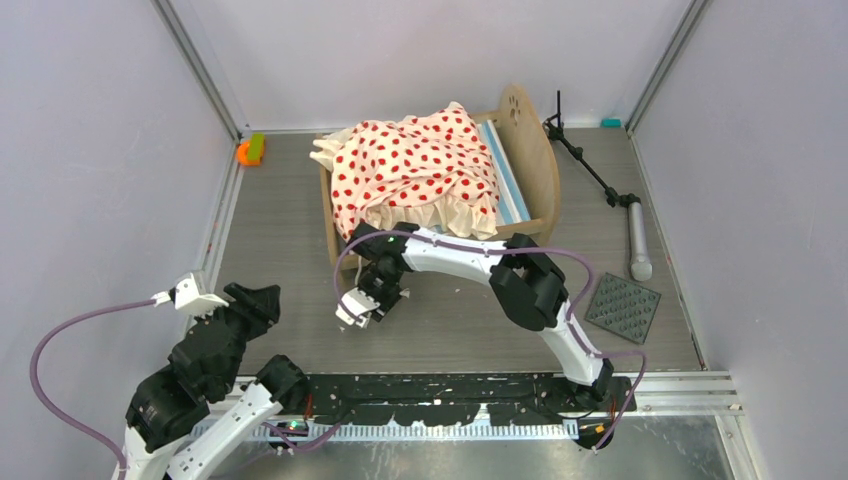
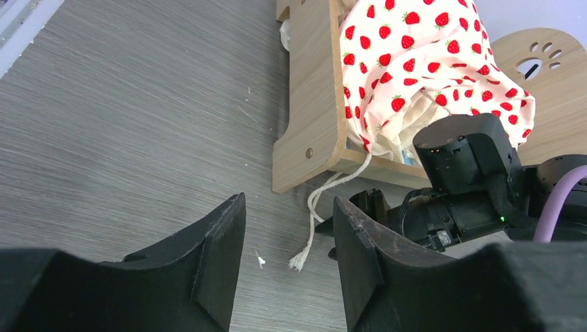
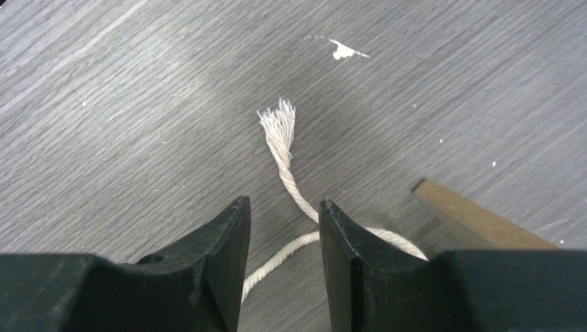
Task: Set up the pet bed
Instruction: Tie the ropes to the bed frame.
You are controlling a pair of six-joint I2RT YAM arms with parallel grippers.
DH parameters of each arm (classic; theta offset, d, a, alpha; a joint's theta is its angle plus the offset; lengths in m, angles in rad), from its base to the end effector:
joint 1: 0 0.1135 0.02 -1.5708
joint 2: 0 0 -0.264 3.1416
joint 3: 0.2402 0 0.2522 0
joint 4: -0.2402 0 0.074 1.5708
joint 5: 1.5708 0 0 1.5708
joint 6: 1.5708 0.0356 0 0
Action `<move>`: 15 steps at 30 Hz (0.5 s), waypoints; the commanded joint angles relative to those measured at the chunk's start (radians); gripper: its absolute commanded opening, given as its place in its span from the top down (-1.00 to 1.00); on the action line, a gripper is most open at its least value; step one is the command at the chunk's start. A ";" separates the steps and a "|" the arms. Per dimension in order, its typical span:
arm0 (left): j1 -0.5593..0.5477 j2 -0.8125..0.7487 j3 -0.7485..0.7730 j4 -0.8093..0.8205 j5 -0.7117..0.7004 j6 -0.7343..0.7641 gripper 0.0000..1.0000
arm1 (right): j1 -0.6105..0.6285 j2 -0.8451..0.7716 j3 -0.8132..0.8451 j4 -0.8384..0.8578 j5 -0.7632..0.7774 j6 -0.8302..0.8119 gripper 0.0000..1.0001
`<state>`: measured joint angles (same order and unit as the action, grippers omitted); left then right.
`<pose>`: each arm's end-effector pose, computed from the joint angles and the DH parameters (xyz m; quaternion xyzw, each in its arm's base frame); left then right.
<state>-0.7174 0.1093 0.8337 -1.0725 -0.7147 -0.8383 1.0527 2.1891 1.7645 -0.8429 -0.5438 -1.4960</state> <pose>0.0124 0.0201 0.3151 -0.2467 0.7536 -0.1733 0.5841 0.2079 0.4019 0.1827 -0.9225 0.2394 0.2270 0.2003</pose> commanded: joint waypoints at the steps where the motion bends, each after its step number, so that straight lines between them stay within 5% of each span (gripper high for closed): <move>1: 0.006 0.014 0.018 -0.004 -0.034 -0.006 -0.03 | 0.013 0.024 0.067 -0.070 -0.016 -0.050 0.08; 15: 0.004 -0.006 0.014 -0.009 -0.040 -0.008 -0.03 | 0.032 0.166 0.266 -0.249 -0.001 -0.077 0.11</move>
<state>-0.7177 0.1093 0.8337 -1.0752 -0.7261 -0.8383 1.0775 2.3196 1.9377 -0.9890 -0.5442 -1.5436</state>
